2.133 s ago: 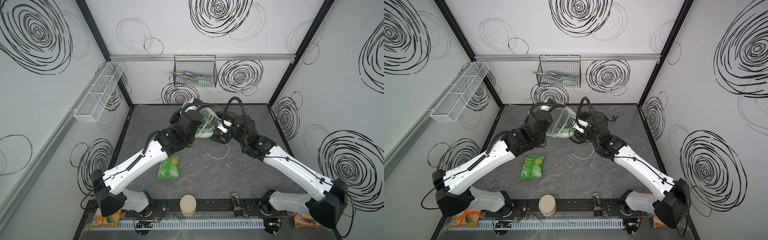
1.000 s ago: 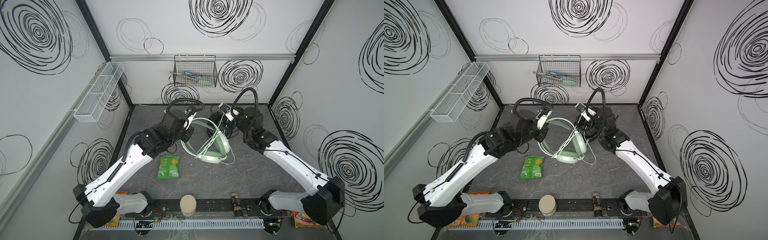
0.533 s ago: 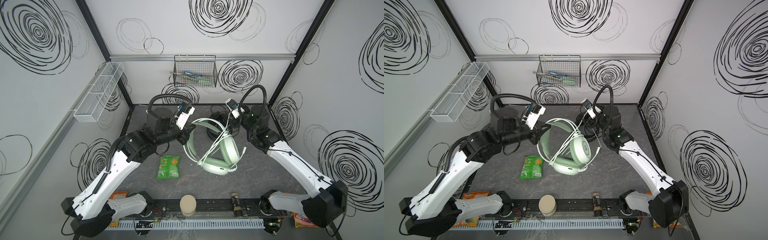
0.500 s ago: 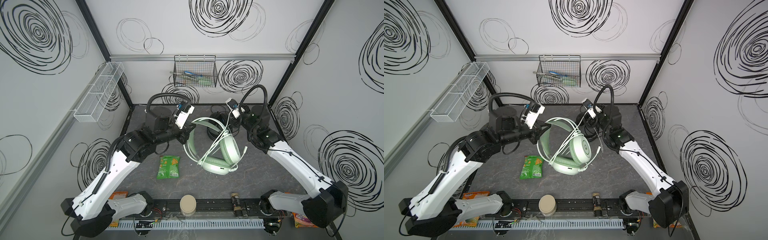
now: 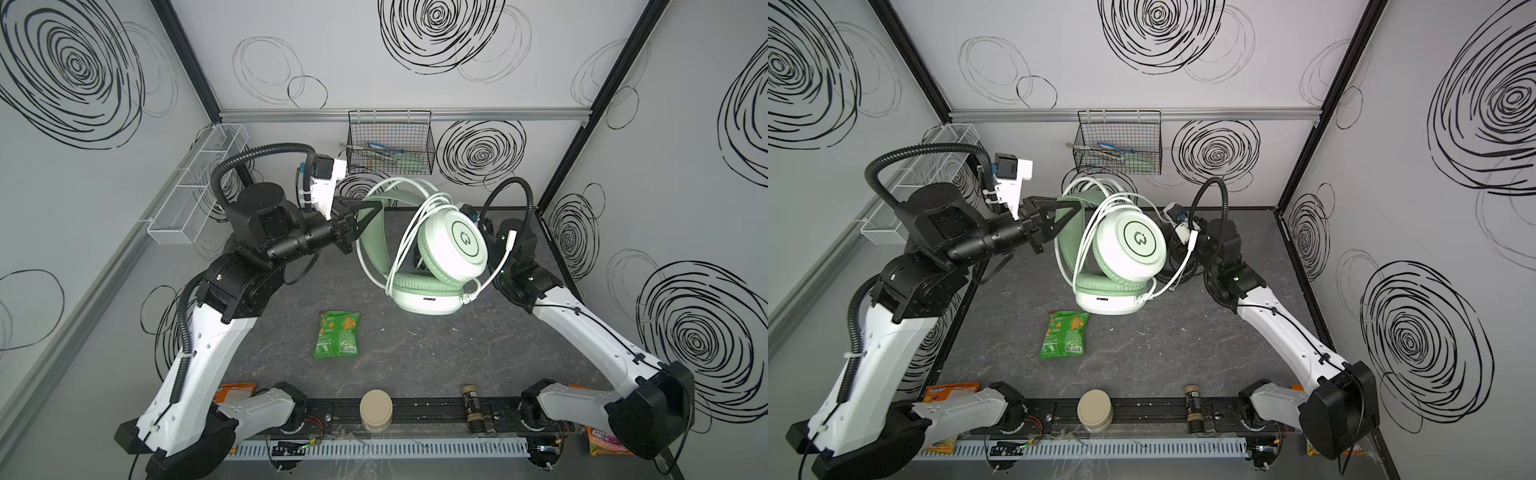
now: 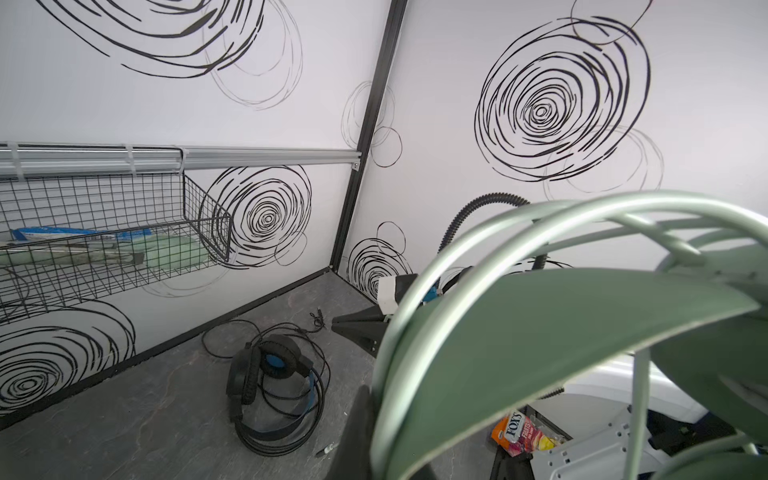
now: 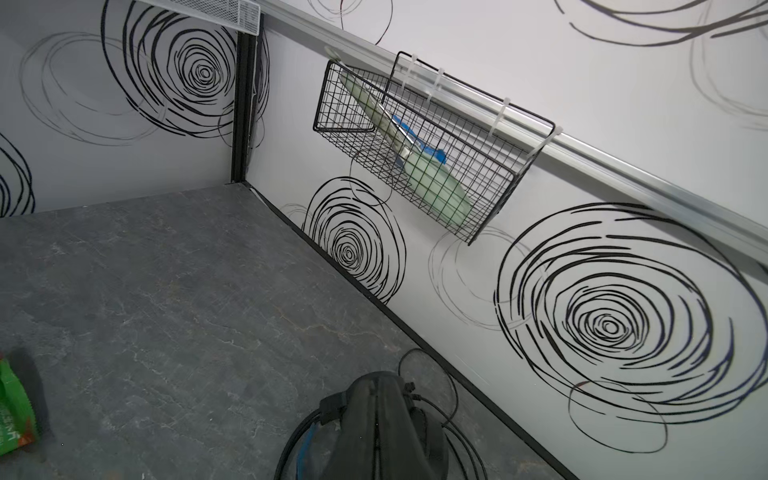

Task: Wrap the headphones
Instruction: 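Hold headset raised with left gripper while right gripper pulls cable taut beside it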

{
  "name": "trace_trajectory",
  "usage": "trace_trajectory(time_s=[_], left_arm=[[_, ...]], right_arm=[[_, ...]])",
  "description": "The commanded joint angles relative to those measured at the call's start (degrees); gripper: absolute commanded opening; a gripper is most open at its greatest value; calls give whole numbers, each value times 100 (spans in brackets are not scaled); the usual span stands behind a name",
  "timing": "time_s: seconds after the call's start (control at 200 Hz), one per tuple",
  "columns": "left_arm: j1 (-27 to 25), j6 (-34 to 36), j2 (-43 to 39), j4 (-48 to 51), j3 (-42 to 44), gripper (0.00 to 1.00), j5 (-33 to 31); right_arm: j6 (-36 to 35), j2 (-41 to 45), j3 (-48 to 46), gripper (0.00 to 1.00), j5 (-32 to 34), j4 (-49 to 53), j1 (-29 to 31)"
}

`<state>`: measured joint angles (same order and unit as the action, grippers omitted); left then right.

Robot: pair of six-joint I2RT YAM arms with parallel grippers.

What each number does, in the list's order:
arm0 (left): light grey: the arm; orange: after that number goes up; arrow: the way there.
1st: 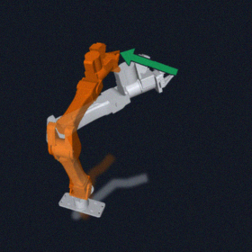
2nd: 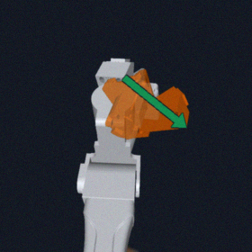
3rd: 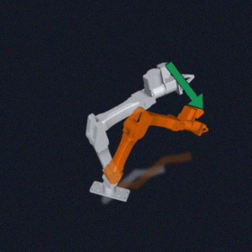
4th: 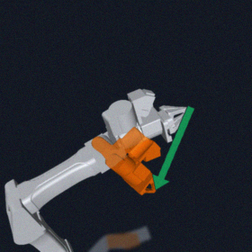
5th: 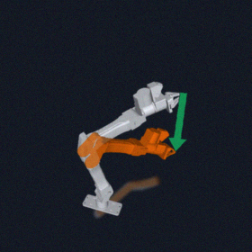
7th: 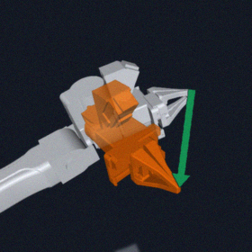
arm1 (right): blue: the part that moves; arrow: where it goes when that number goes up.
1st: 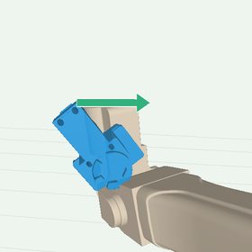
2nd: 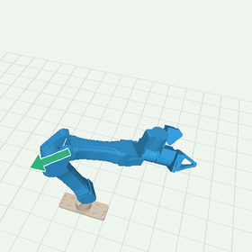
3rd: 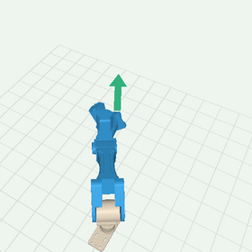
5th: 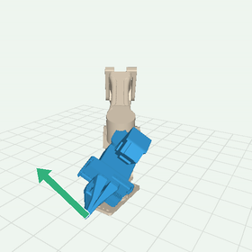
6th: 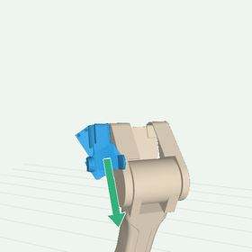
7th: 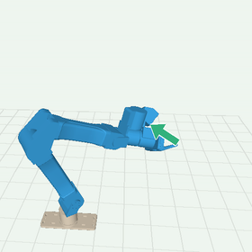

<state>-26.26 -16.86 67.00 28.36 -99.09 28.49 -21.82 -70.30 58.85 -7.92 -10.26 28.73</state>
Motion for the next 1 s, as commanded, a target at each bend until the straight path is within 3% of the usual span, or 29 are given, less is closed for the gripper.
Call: trace_trajectory(time_s=[0.0,0.37,0.765,0.996], left_arm=[[102,-625,-54,-1018,-143,0,328],[659,-1781,-234,-2255,489,0,350],[742,-2132,-330,-2679,834,0,376],[741,-2141,-345,-2752,856,0,356]], right_arm=[[424,-74,-88,5,-258,-341,55],[1231,-39,-499,1,-754,-569,154],[1840,-26,-737,17,-1184,-945,153],[2064,-187,-620,5,-1447,-1005,148]])
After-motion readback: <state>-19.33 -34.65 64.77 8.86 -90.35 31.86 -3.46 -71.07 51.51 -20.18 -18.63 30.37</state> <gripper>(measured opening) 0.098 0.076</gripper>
